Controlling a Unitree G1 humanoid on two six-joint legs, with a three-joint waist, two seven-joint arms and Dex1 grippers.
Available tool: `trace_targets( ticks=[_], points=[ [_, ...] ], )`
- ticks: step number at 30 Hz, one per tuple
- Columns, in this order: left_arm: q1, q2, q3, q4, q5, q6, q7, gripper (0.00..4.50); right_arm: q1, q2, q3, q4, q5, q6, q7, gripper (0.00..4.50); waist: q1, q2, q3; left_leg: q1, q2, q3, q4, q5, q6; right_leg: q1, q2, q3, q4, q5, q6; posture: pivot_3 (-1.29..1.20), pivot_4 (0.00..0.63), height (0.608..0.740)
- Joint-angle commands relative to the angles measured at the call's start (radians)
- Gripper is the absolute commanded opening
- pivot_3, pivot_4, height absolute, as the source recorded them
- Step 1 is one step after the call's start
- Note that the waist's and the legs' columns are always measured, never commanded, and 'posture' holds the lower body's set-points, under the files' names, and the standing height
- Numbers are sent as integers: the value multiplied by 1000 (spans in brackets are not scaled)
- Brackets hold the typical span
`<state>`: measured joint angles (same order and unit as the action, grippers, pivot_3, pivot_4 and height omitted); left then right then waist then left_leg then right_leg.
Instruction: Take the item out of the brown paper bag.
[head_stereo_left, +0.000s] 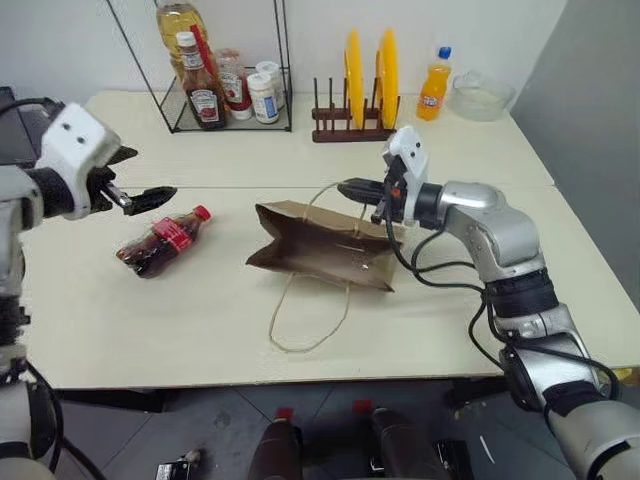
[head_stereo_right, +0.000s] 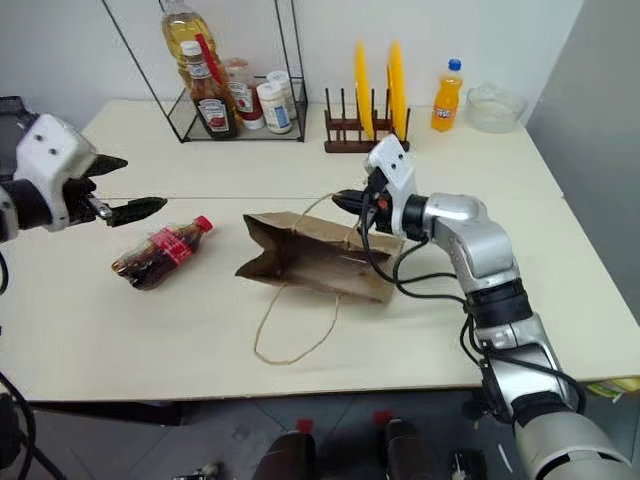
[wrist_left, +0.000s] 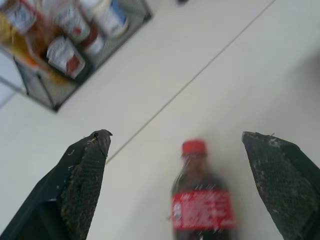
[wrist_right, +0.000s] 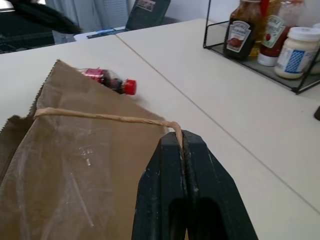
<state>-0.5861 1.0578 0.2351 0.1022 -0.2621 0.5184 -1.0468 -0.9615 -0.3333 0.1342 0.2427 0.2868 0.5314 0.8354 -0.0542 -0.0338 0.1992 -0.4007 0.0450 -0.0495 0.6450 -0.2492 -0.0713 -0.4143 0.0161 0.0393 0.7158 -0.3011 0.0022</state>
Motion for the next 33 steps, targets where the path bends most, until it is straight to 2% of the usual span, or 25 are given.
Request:
trace_targets(
  ticks=[1, 3, 8, 9, 10, 12, 15, 18, 20, 21, 24, 27, 29, 33],
  points=[
    [190, -57, 119, -299, -158, 87, -23, 4457, -139, -15, -11, 205, -72, -154, 7, 0, -8, 1, 0, 0, 0, 1, 0, 0, 0, 0, 0, 1, 0, 0, 0, 0, 150, 740],
    [272, -98, 125, -407, -175, 107, 28, 4457, -196, -15, 3, 334, -112, -231, 12, 0, -6, 1, 0, 1, 0, 2, -1, 0, 0, 0, -1, 2, 0, 0, 0, 0, 150, 740],
    [331, -193, 109, -531, -208, 154, 154, 4457, -305, 4, -4, 579, -171, -370, 22, 0, -3, 1, 0, 0, 1, -1, 0, 0, 0, 0, 0, 2, 0, 0, -1, 0, 150, 740],
    [337, -203, 105, -541, -210, 155, 171, 4500, -319, 6, -8, 608, -175, -386, 30, 419, -3, 1, 0, 0, 1, -1, 0, 0, 0, 1, 0, 2, 0, 0, -1, 0, 150, 740],
    [344, -212, 104, -548, -213, 158, 186, 4500, -331, 6, -13, 633, -177, -397, 40, 594, -3, 1, 0, 1, 1, -1, 0, 0, 0, 1, 0, 3, 0, 0, -1, 0, 150, 740],
    [359, -221, 105, -556, -218, 157, 205, 4500, -353, 5, -24, 664, -175, -402, 60, 1292, -3, 1, 0, 0, 0, 0, 0, 0, 0, 1, 0, 4, -1, 0, -1, 0, 150, 740],
    [379, -224, 124, -562, -240, 172, 220, 4500, -382, -22, -46, 654, -160, -368, 107, 2332, -2, 1, 1, 0, 1, 0, 0, 0, 0, 1, 0, 3, -1, 0, -1, 0, 150, 740],
    [396, -219, 154, -554, -273, 197, 230, 4500, -384, -75, -63, 553, -129, -266, 186, 3359, -1, 1, 1, 0, 1, -1, 0, 0, 0, 1, 0, 3, -1, 0, -1, 0, 150, 740],
    [400, -224, 178, -543, -294, 215, 245, 4500, -368, -124, -96, 423, -76, -121, 212, 4023, 1, 1, 1, 0, 0, -1, 0, 0, 0, 1, -1, 3, -1, 0, -1, 0, 150, 740],
    [403, -232, 192, -542, -307, 227, 261, 4500, -349, -148, -117, 348, -50, -48, 203, 4023, 3, 2, 1, 0, 0, -2, 0, 0, 0, 1, -1, 3, -1, 0, -1, 0, 150, 740],
    [428, -259, 211, -551, -316, 235, 305, 4500, -235, -197, -206, 115, 1, 119, 87, 4023, 8, 1, 0, 0, 0, -2, -1, 0, 0, 2, -1, 2, -2, 0, -1, 0, 150, 740],
    [481, -295, 184, -575, -240, 191, 389, 4500, -5, -200, -309, -175, -9, 173, -93, 4023, 16, -2, -1, 2, 1, -4, 0, 0, 0, 5, -1, 1, -4, 0, -1, 0, 150, 740],
    [511, -341, 160, -589, -180, 148, 465, 4500, 185, -185, -350, -360, -47, 159, -196, 4023, 22, -1, -1, 2, 0, -3, 0, 0, 0, 6, -2, 2, -4, 0, 0, 0, 150, 740],
    [576, -412, 109, -594, -75, 73, 567, 4500, 522, -62, -413, -634, -97, 146, -418, 4023, 23, 0, -1, 2, 0, -2, 0, 0, 0, 4, -2, 3, -3, 0, 0, 0, 150, 740]
  ],
)
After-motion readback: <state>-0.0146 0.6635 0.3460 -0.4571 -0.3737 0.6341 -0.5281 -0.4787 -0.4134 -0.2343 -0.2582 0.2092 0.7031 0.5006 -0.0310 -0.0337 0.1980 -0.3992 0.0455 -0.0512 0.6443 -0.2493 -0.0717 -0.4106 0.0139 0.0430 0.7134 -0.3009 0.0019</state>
